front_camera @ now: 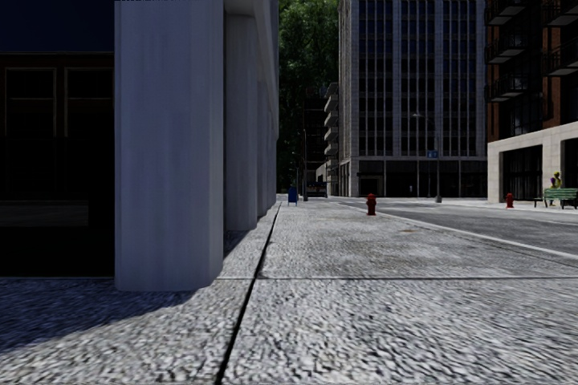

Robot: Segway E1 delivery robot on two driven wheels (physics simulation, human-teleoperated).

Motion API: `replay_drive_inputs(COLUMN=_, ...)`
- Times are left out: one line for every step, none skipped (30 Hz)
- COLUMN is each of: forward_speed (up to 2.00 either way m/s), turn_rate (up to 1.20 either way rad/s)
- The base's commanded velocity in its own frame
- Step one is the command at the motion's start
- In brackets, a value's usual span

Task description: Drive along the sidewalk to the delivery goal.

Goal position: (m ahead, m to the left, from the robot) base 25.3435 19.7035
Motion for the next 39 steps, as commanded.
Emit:
replay_drive_inputs(forward_speed=2.0, turn_rate=0.0)
replay_drive_inputs(forward_speed=2.0, turn_rate=0.0)
replay_drive_inputs(forward_speed=2.0, turn_rate=0.0)
replay_drive_inputs(forward_speed=2.0, turn_rate=0.0)
replay_drive_inputs(forward_speed=2.0, turn_rate=0.0)
replay_drive_inputs(forward_speed=2.0, turn_rate=0.0)
replay_drive_inputs(forward_speed=2.0, turn_rate=0.0)
replay_drive_inputs(forward_speed=2.0, turn_rate=0.0)
replay_drive_inputs(forward_speed=2.0, turn_rate=0.0)
replay_drive_inputs(forward_speed=2.0, turn_rate=0.0)
replay_drive_inputs(forward_speed=2.0, turn_rate=0.0)
replay_drive_inputs(forward_speed=2.0, turn_rate=0.0)
replay_drive_inputs(forward_speed=2.0, turn_rate=0.0)
replay_drive_inputs(forward_speed=2.0, turn_rate=0.0)
replay_drive_inputs(forward_speed=2.0, turn_rate=0.0)
replay_drive_inputs(forward_speed=2.0, turn_rate=0.0)
replay_drive_inputs(forward_speed=2.0, turn_rate=0.0)
replay_drive_inputs(forward_speed=2.0, turn_rate=0.0)
replay_drive_inputs(forward_speed=2.0, turn_rate=0.0)
replay_drive_inputs(forward_speed=2.0, turn_rate=0.0)
replay_drive_inputs(forward_speed=2.0, turn_rate=0.0)
replay_drive_inputs(forward_speed=2.0, turn_rate=0.0)
replay_drive_inputs(forward_speed=2.0, turn_rate=0.0)
replay_drive_inputs(forward_speed=2.0, turn_rate=0.0)
replay_drive_inputs(forward_speed=2.0, turn_rate=0.0)
replay_drive_inputs(forward_speed=2.0, turn_rate=0.0)
replay_drive_inputs(forward_speed=2.0, turn_rate=0.0)
replay_drive_inputs(forward_speed=2.0, turn_rate=0.0)
replay_drive_inputs(forward_speed=2.0, turn_rate=0.0)
replay_drive_inputs(forward_speed=2.0, turn_rate=0.0)
replay_drive_inputs(forward_speed=2.0, turn_rate=0.0)
replay_drive_inputs(forward_speed=2.0, turn_rate=0.0)
replay_drive_inputs(forward_speed=2.0, turn_rate=0.0)
replay_drive_inputs(forward_speed=2.0, turn_rate=0.0)
replay_drive_inputs(forward_speed=2.0, turn_rate=0.0)
replay_drive_inputs(forward_speed=2.0, turn_rate=0.0)
replay_drive_inputs(forward_speed=2.0, turn_rate=0.0)
replay_drive_inputs(forward_speed=2.0, turn_rate=0.0)
replay_drive_inputs(forward_speed=2.0, turn_rate=0.0)
